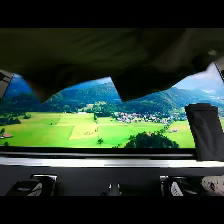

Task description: Fold the shirts.

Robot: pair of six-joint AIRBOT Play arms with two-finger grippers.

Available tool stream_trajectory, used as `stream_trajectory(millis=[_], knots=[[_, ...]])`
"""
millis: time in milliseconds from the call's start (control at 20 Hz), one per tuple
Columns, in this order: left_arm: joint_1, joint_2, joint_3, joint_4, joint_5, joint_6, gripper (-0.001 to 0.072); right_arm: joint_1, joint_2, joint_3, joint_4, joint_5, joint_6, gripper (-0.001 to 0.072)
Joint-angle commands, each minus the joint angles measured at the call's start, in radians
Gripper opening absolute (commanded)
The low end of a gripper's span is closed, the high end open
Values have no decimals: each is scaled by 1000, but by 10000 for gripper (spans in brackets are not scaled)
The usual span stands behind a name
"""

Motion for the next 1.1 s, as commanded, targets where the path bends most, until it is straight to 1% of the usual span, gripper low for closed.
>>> stream_trajectory(millis=[0, 100, 150, 250, 400, 450, 550, 650, 750, 850, 950, 1050], knots=[[-1, 63, 63, 61, -82, -28, 26, 0, 114, 47, -119, 82, 55, 21], [-1, 47, 29, 85, -112, -25, 27, 0, 97, 47, -140, 127, 54, 21], [-1, 32, 7, 88, -116, -7, 27, 0, 75, 47, -142, 165, 55, 21], [-1, -17, -37, 88, -140, 11, 27, 0, 4, 47, -145, 291, 59, 21], [-1, -135, -160, 88, -198, 11, 27, 0, -183, 34, -141, 543, 79, 21], [-1, -183, -231, 88, -199, 11, 27, 0, -253, 19, -140, 588, 91, 21], [-1, -292, -378, 88, -196, 11, 27, 7, -409, -45, -140, 618, 114, 21], [-1, -423, -494, 86, -145, 11, 27, 59, -554, -126, -179, 575, 115, 21], [-1, -574, -520, 79, -81, 11, 27, 127, -713, -164, -201, 440, 152, 21], [-1, -717, -492, 79, -25, 10, 27, 183, -854, -164, -188, 253, 206, 22], [-1, -842, -428, 71, 6, 11, 27, 230, -955, -164, -180, 85, 250, 22], [-1, -938, -349, 71, 35, 10, 27, 261, -1016, -164, -156, -36, 260, 23]])
